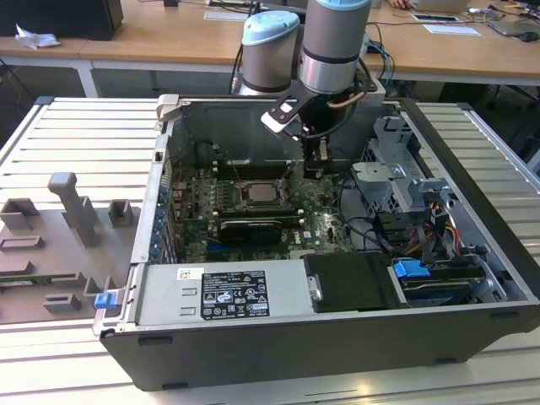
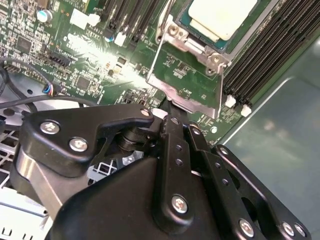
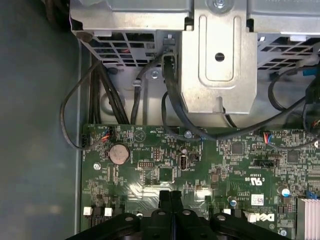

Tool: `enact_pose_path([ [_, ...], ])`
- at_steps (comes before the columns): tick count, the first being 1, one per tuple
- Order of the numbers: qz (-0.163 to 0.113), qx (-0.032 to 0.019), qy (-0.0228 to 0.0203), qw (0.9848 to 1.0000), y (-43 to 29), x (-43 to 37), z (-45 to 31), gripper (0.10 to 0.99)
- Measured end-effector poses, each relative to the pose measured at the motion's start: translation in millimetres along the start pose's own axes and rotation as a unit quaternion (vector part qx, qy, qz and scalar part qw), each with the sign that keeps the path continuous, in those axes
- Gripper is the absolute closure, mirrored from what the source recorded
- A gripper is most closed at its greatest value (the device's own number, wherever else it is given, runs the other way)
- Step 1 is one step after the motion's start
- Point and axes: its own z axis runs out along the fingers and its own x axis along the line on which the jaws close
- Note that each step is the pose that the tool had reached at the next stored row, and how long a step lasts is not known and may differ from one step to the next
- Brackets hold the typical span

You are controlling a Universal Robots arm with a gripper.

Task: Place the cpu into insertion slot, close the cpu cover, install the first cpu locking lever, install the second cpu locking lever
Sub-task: 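Close the cpu cover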

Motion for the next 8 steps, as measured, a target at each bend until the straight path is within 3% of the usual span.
enact_pose_path([
  [8, 0.000, 0.0000, 0.0000, 1.0000, -14.2, 0.2, -0.4, 0.980],
])
